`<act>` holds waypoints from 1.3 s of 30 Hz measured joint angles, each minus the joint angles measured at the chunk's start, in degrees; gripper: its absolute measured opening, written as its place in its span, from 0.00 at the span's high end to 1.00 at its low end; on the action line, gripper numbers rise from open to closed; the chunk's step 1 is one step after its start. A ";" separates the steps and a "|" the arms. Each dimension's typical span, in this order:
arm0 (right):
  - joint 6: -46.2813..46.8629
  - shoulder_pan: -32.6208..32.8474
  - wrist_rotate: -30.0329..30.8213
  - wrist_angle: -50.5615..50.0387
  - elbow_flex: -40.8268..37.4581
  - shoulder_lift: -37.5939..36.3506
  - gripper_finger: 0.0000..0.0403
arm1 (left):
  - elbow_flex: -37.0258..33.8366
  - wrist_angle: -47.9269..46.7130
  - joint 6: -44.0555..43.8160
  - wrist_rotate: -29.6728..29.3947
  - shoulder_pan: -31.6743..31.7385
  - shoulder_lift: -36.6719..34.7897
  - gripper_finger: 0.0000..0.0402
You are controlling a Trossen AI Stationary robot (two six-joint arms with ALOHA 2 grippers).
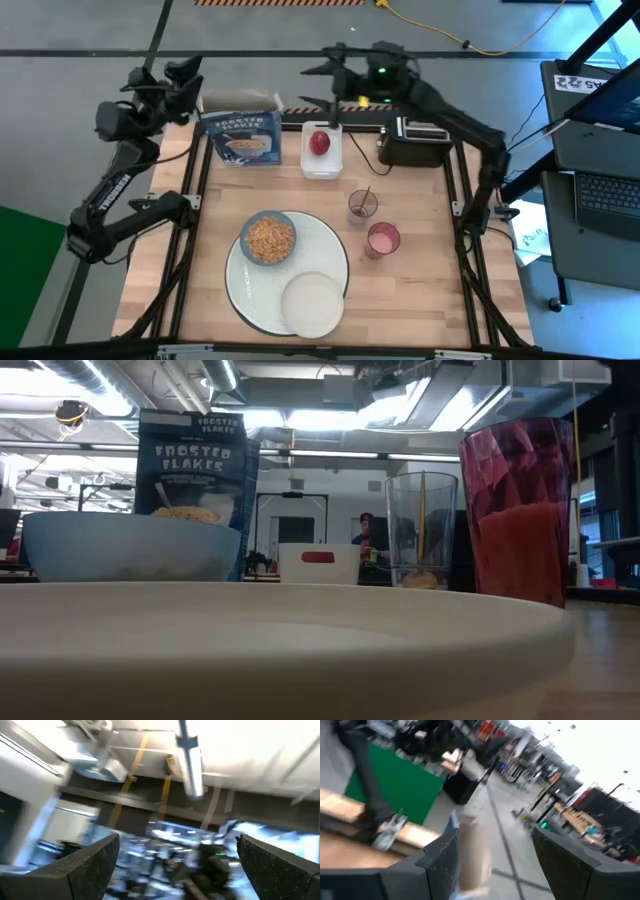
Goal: Arrange a breakfast setting
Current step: Put the brown bagel into the white plate
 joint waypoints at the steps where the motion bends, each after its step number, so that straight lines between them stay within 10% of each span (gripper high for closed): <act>1: -0.53 0.00 -0.76 -3.05 0.00 -1.28 0.37 | 0.00 -0.03 -1.53 0.46 -1.54 -0.27 0.03; 14: 1.37 2.48 -8.61 -30.78 -2.03 -6.21 0.37 | -0.02 -6.54 -1.93 7.37 -13.63 -0.30 0.03; 25: 4.45 0.69 3.42 -27.94 -17.61 -20.33 0.37 | -0.02 -6.76 -2.34 7.36 -13.61 -0.30 0.03; 34: 17.02 -14.54 7.83 -7.05 -46.55 -40.81 0.37 | -0.02 -6.77 -2.35 7.35 -13.61 -0.30 0.03; 39: 10.22 -28.73 4.87 -16.86 -54.83 -44.79 0.37 | -0.02 -6.76 -2.36 7.35 -13.61 -0.30 0.03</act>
